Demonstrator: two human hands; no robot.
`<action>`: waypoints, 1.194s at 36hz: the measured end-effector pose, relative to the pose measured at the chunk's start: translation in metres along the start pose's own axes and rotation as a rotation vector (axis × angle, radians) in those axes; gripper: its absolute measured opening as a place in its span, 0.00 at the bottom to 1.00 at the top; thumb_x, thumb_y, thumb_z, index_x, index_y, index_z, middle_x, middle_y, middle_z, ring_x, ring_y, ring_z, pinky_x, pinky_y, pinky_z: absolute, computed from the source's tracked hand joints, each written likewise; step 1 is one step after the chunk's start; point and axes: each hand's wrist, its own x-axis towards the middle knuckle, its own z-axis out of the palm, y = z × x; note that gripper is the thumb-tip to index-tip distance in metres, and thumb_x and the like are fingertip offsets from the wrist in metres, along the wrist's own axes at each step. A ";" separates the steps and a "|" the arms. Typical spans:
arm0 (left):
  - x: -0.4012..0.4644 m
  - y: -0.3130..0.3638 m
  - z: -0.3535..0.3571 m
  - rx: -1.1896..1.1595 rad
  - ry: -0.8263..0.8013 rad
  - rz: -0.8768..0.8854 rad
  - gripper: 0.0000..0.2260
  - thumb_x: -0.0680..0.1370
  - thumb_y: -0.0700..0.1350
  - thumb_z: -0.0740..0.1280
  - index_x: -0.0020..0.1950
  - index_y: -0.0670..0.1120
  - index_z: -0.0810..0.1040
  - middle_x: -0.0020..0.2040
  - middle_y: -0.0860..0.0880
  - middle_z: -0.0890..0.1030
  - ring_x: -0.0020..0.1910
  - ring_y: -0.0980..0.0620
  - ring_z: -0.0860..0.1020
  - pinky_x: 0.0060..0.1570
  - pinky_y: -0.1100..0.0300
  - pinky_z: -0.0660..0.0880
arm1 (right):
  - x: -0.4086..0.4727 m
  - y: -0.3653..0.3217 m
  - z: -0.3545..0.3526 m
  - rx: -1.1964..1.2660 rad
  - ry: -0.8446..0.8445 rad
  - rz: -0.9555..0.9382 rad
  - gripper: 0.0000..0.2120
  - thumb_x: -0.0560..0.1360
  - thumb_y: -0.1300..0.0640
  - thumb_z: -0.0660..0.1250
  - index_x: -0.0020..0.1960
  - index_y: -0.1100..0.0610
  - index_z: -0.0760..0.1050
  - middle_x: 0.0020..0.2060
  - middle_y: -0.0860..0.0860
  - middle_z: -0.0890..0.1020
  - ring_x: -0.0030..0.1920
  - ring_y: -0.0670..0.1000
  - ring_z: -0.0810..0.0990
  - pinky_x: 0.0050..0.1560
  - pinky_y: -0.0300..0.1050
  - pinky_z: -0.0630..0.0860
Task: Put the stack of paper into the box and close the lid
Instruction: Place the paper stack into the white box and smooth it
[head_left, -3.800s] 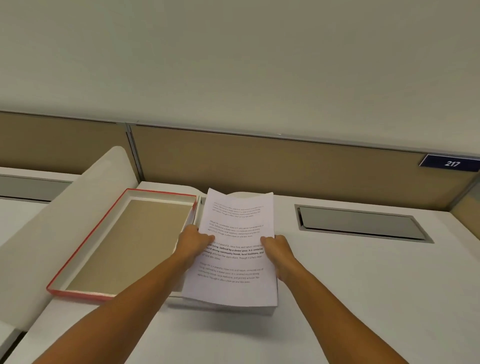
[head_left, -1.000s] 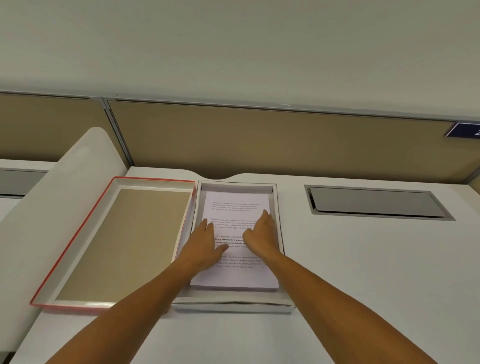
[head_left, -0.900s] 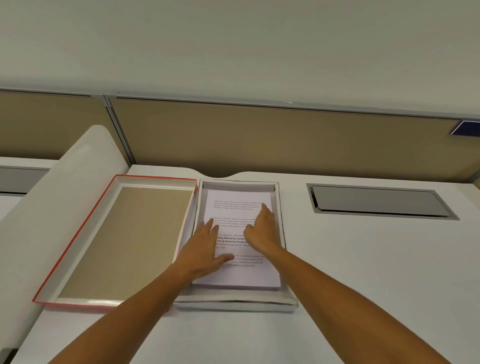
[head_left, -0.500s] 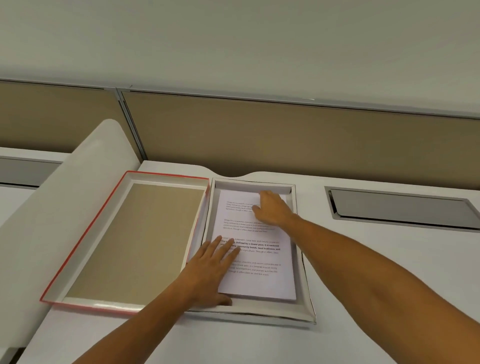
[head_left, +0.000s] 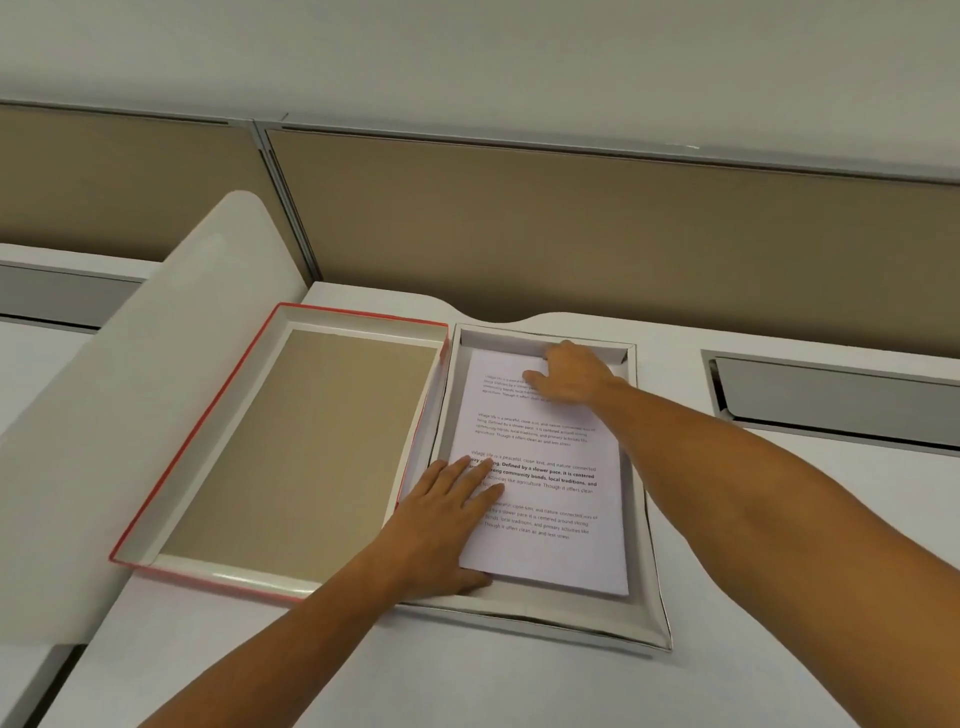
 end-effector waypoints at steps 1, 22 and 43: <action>0.001 0.000 0.001 -0.003 -0.002 -0.001 0.45 0.70 0.73 0.57 0.80 0.54 0.46 0.82 0.49 0.44 0.81 0.46 0.43 0.77 0.47 0.36 | 0.000 0.001 0.002 0.004 0.001 0.002 0.28 0.79 0.40 0.61 0.66 0.62 0.75 0.64 0.60 0.78 0.62 0.61 0.77 0.61 0.53 0.75; 0.004 0.003 -0.007 0.041 -0.073 -0.007 0.50 0.69 0.72 0.62 0.80 0.51 0.41 0.82 0.47 0.42 0.81 0.44 0.42 0.78 0.45 0.38 | -0.012 0.002 -0.003 0.066 0.009 -0.015 0.26 0.79 0.44 0.64 0.69 0.61 0.72 0.66 0.59 0.78 0.65 0.60 0.77 0.63 0.54 0.75; -0.055 -0.008 -0.039 -0.322 0.437 -0.665 0.34 0.76 0.63 0.64 0.78 0.50 0.60 0.81 0.46 0.55 0.80 0.41 0.51 0.78 0.43 0.49 | -0.086 -0.041 0.007 0.187 0.048 -0.142 0.28 0.80 0.46 0.64 0.77 0.53 0.65 0.77 0.53 0.68 0.75 0.57 0.67 0.73 0.55 0.66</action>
